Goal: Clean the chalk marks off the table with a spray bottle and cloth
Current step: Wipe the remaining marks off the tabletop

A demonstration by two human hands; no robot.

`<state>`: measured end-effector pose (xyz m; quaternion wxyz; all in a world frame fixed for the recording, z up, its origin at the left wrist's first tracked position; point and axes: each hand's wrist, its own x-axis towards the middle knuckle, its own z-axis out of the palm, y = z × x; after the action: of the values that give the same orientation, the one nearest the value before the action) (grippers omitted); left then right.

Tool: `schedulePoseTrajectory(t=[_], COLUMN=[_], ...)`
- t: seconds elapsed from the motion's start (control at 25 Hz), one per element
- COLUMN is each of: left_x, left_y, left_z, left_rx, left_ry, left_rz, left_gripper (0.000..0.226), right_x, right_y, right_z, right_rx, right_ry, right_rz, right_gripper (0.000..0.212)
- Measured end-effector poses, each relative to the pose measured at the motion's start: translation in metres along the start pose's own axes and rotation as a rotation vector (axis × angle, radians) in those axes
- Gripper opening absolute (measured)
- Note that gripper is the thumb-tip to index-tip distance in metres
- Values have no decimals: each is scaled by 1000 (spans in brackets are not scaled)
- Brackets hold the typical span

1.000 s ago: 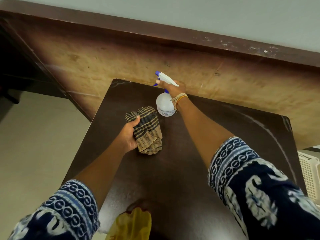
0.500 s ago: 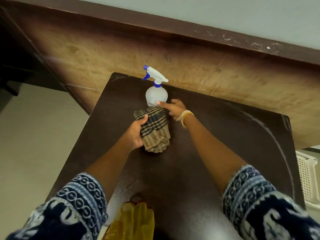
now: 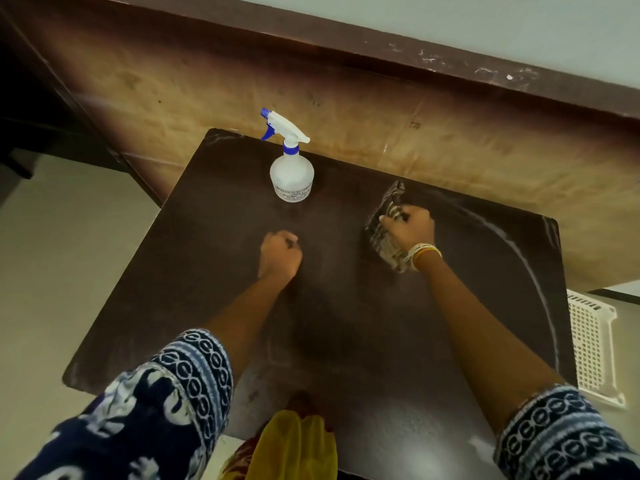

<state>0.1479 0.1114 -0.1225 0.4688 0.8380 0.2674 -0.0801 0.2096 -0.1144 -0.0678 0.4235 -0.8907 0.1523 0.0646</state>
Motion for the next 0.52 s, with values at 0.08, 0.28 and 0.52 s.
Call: schedulePoseTrajectory(t=[0.08,0.28,0.52], left_x=[3,16,14], left_y=[-19,-71,-97], left_z=[-4,-17,-13], left_rx=[267,817,840], left_ry=[34,-24,102], left_rz=[206,381,479], left_gripper=[30,58,54], right_x=[7,40,41], right_y=[5,51,54], right_z=[-5,32,94], right_rx=[-288,-758,-733], right_ry=[135,-30,-73], right_rz=[-74,-344,-430], right_gripper=[23,49,57])
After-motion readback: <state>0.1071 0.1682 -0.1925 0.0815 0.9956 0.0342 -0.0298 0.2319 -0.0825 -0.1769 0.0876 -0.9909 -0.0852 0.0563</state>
